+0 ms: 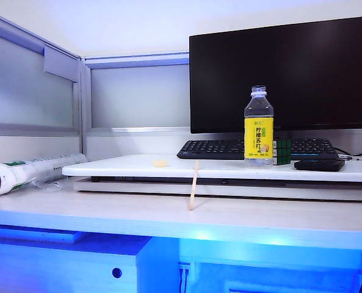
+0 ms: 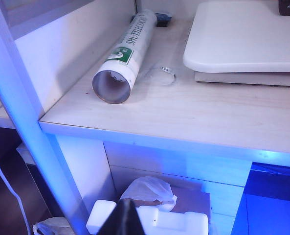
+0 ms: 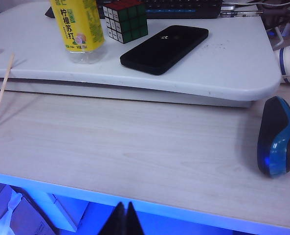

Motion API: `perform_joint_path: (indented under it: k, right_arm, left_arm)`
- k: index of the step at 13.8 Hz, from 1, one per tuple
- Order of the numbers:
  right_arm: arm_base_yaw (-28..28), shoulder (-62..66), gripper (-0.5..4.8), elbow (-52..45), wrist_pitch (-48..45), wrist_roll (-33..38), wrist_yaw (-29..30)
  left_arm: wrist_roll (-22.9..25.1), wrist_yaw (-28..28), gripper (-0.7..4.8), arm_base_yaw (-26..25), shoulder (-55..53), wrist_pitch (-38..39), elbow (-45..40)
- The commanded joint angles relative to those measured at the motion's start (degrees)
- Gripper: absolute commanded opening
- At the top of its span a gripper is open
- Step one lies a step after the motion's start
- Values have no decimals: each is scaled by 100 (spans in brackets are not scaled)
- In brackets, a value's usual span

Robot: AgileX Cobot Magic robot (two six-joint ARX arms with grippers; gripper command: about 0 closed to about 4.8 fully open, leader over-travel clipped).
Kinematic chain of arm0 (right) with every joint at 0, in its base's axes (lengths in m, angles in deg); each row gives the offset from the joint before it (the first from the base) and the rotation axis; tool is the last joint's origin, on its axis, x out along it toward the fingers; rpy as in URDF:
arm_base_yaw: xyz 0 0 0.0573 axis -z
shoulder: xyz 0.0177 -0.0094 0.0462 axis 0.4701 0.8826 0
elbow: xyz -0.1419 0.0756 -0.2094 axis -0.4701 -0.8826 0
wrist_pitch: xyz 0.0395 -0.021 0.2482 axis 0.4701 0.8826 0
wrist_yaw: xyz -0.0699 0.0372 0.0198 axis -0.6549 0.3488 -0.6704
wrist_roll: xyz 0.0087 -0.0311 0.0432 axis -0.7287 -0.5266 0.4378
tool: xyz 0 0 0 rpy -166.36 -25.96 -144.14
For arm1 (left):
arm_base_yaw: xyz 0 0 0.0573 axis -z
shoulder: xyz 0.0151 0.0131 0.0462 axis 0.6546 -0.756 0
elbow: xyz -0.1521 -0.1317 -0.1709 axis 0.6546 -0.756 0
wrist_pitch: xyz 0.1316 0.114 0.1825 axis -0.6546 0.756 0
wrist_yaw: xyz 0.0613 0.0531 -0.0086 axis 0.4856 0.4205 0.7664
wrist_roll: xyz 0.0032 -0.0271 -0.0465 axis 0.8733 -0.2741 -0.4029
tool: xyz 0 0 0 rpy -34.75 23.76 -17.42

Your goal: Grab a stick from the table and stick it in a plastic bottle.

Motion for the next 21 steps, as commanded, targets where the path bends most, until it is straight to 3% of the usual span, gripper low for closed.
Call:
perform_joint_path:
  k: [1,5,7,8,9,12,13,14,15,17,21]
  right_arm:
    - [4,0,-7,-24,48,0,-26]
    - [4,0,-7,-4,20,2,0]
    - [0,0,-7,0,-483,7,627]
    - [-4,0,-6,269,-1010,564,914]
    - [-7,0,-5,673,-999,621,916]
    - [-13,173,-5,1137,-977,927,922]
    - [-24,1294,-4,1757,-997,946,1429]
    - [-26,1709,3,1985,-1019,946,1580]
    - [-28,2131,25,2249,-1016,946,1687]
    - [-81,3545,144,3141,-1353,1204,2199]
    - [-577,4745,244,3775,-1718,1397,2302]
  left_arm:
    - [-4,-28,-4,-4,-4,61,-9]
    - [-44,-186,-5,-4,-2,59,-9]
    - [-44,-723,-5,-4,-4,4,-7]
    - [-42,-1403,-5,-4,-4,-55,2]
    - [-44,-1974,-5,-4,-4,-76,13]
    - [-44,-2719,-5,-4,-4,-114,17]
    - [-55,-3189,-5,-4,-2,-114,22]
    - [-72,-3265,-5,-4,-4,-114,22]
    - [-173,-3268,-5,-4,-4,-114,24]
    - [-402,-3287,-5,-4,-4,-114,24]
    - [-407,-3287,-5,-2,-4,-114,24]
